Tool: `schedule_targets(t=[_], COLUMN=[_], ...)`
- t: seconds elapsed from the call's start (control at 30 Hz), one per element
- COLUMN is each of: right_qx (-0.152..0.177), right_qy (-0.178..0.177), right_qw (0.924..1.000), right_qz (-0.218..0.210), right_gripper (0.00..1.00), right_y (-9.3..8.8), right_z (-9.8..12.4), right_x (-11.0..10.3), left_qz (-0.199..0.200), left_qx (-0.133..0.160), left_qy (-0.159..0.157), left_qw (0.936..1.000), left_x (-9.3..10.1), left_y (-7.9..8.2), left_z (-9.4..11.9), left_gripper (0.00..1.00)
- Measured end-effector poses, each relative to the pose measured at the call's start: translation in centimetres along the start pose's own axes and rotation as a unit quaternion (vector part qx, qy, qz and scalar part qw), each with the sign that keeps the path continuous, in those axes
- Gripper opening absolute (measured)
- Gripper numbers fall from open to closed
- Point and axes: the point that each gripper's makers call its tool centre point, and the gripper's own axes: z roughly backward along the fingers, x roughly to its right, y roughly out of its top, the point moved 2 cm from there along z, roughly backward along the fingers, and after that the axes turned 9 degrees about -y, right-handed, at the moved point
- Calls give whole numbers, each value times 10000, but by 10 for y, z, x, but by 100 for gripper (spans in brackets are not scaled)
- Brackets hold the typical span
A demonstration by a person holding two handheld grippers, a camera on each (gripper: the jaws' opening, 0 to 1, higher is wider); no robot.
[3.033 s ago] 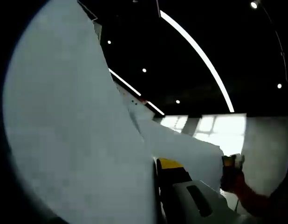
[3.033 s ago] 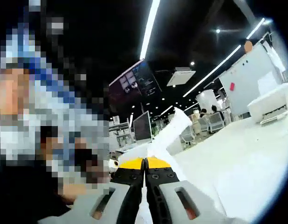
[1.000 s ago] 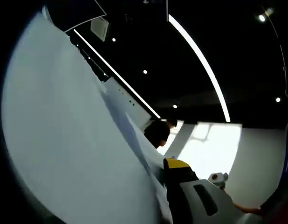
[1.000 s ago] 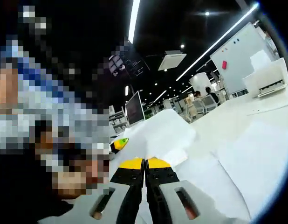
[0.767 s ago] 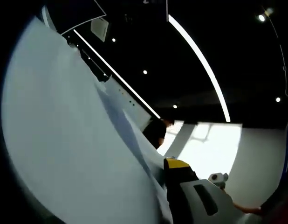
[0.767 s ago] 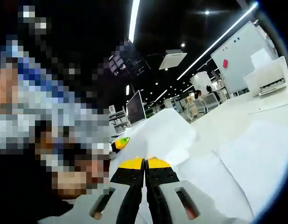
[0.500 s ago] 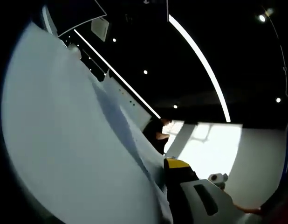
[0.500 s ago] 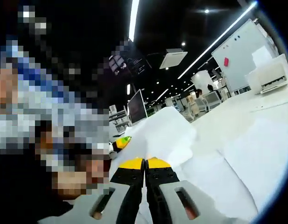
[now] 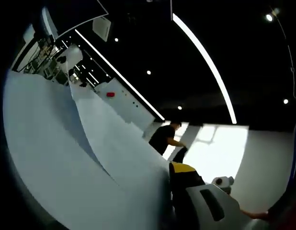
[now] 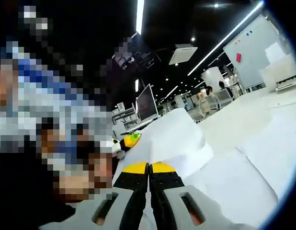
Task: Organize the stack of printing papers by aligning and flattening the scattered papers on the table
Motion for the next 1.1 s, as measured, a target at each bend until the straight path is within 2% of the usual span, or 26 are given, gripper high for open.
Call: schedule_targets(t=[0.33, 0.43, 0.63, 1.1], right_qx=[-198, -304, -425, -546], right_qy=[24, 3, 19, 257], right_qw=[9998, 9993, 9982, 9972], right_qz=[84, 227, 432, 447], right_gripper=[0, 0, 0, 0], right_y=[-16, -22, -26, -31], right_z=[-10, -11, -12, -9], right_x=[-7, -9, -10, -16], left_qz=[1, 1, -3, -26], left_qx=[4, 13, 34, 34], left_qy=[-8, -14, 1, 6], left_qw=[10000, 10000, 10000, 10000], left_x=[0, 0, -1, -1], left_y=[0, 0, 1, 1], left_z=[0, 0, 0, 0], left_gripper=[21, 21, 21, 21])
